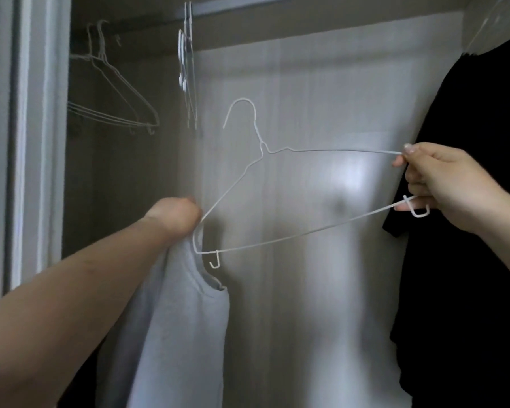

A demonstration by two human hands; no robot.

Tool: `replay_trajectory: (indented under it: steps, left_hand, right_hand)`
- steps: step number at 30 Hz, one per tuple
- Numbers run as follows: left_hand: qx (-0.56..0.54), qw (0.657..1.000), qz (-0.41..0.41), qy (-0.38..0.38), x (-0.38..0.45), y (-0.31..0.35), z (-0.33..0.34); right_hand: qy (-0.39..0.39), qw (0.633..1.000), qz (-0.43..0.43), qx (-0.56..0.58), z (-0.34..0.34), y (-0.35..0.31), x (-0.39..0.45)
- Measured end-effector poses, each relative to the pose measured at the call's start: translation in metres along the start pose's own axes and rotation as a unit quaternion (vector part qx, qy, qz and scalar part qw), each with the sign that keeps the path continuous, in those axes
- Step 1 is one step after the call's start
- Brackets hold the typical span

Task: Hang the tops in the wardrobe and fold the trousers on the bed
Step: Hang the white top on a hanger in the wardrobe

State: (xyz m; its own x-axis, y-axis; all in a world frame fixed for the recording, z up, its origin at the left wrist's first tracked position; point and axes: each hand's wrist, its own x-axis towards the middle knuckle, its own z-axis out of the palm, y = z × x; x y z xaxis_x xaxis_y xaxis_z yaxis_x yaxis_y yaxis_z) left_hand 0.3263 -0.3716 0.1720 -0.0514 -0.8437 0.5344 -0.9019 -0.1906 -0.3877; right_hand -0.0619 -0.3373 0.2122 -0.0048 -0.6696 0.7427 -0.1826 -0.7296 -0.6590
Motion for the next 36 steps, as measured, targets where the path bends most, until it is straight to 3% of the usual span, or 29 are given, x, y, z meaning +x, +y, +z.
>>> replay_trajectory:
  steps: [7, 14, 19, 27, 33, 36]
  left_hand:
    - [-0.235, 0.971, -0.041, 0.006, 0.010, -0.003, 0.004]
    - [-0.245, 0.969, 0.015, -0.008, 0.011, -0.003, 0.006]
    - [-0.320, 0.947, 0.001, -0.017, 0.009, 0.007, 0.003]
    - [-0.534, 0.845, -0.020, -0.003, 0.013, 0.034, -0.016]
    - [-0.682, 0.731, 0.008, -0.004, 0.012, 0.059, -0.034]
    - [-0.678, 0.735, 0.012, 0.007, 0.010, 0.061, -0.034]
  right_hand:
    - [-0.004, 1.000, -0.013, 0.005, 0.012, 0.012, -0.002]
    - [0.027, 0.998, -0.051, -0.001, 0.000, 0.006, 0.000]
    - [0.031, 0.997, -0.064, -0.009, -0.003, 0.008, -0.001]
    - [0.026, 0.999, -0.048, -0.004, 0.008, 0.027, 0.000]
    - [0.004, 1.000, -0.015, -0.022, 0.029, 0.057, -0.003]
    - [0.001, 1.000, -0.004, -0.015, 0.029, 0.069, -0.003]
